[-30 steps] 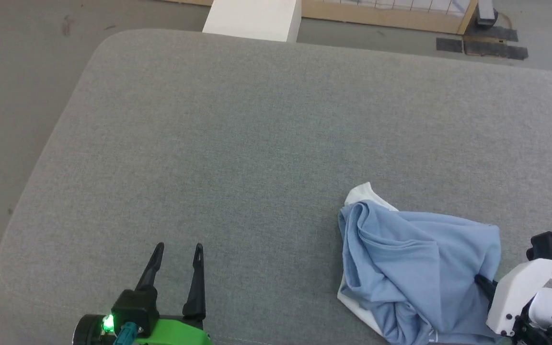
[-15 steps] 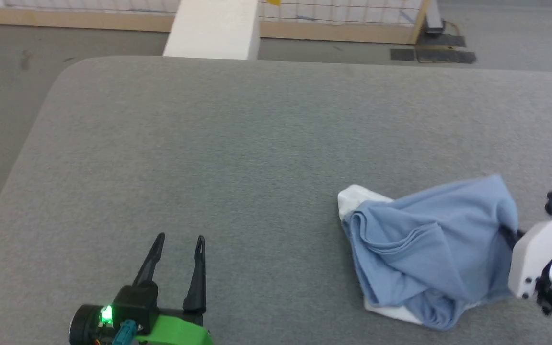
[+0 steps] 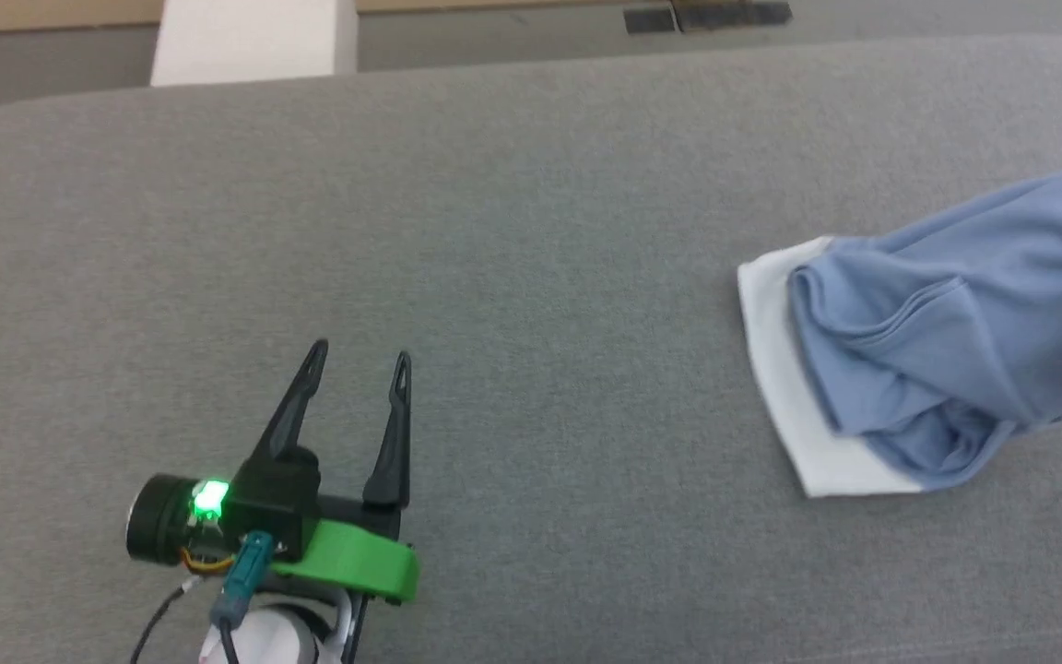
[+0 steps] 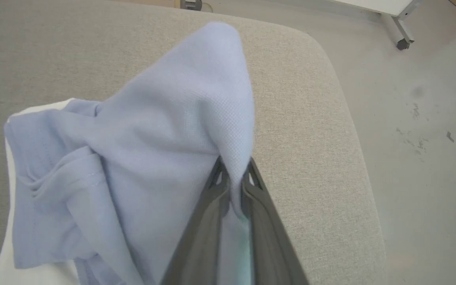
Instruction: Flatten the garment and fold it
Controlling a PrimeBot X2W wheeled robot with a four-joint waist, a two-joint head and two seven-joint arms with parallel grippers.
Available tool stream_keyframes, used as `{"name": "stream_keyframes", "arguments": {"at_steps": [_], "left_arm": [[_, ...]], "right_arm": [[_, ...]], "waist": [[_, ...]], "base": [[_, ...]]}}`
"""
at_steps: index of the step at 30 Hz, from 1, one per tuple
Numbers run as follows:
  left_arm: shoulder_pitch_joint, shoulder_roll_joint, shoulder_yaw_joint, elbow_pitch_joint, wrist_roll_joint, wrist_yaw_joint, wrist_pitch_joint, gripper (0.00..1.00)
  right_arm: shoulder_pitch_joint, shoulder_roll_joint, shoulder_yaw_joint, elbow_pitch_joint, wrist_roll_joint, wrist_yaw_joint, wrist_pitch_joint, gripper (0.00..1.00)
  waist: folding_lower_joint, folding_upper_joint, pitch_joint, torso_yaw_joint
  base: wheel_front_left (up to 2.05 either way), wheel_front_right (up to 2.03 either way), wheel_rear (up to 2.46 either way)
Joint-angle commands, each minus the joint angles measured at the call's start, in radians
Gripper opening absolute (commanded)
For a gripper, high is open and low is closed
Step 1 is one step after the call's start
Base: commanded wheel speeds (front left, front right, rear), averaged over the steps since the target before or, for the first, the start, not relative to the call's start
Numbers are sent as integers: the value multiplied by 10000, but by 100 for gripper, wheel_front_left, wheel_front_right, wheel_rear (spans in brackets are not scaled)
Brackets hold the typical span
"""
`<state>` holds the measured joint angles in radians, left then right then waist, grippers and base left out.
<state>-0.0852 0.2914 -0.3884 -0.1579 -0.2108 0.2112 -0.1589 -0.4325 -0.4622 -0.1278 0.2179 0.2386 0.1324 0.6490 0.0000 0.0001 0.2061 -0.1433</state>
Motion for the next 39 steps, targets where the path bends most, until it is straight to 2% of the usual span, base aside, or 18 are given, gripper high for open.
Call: {"name": "stream_keyframes", "arguments": {"at_steps": [1,13,28,39], "left_arm": [[-309,100,-23,-76,130,-38,60,100],[-1557,333,-285,-820,885,-57,771,100],[-2792,525,-558,-1389,1590,-174,1431,100],[-3575,721,-704,-1755,2147,-255,1881,100]], "right_arm": [[-344,-133,-71,139,-95,-17,-139,0],[-1908,-1262,-544,1479,-622,-17,-930,0],[-3270,-2338,-1056,3601,-1693,-17,-3000,0],[-4604,-2373,-1412,5710,-2627,-17,-4503,0]], "waist": [[0,-1,754,-606],[0,-1,2262,-1091],[0,-1,3925,-1506],[0,-1,4983,-1764]], "base": [[0,0,0],[0,0,0],[0,0,0],[0,0,0]]}}
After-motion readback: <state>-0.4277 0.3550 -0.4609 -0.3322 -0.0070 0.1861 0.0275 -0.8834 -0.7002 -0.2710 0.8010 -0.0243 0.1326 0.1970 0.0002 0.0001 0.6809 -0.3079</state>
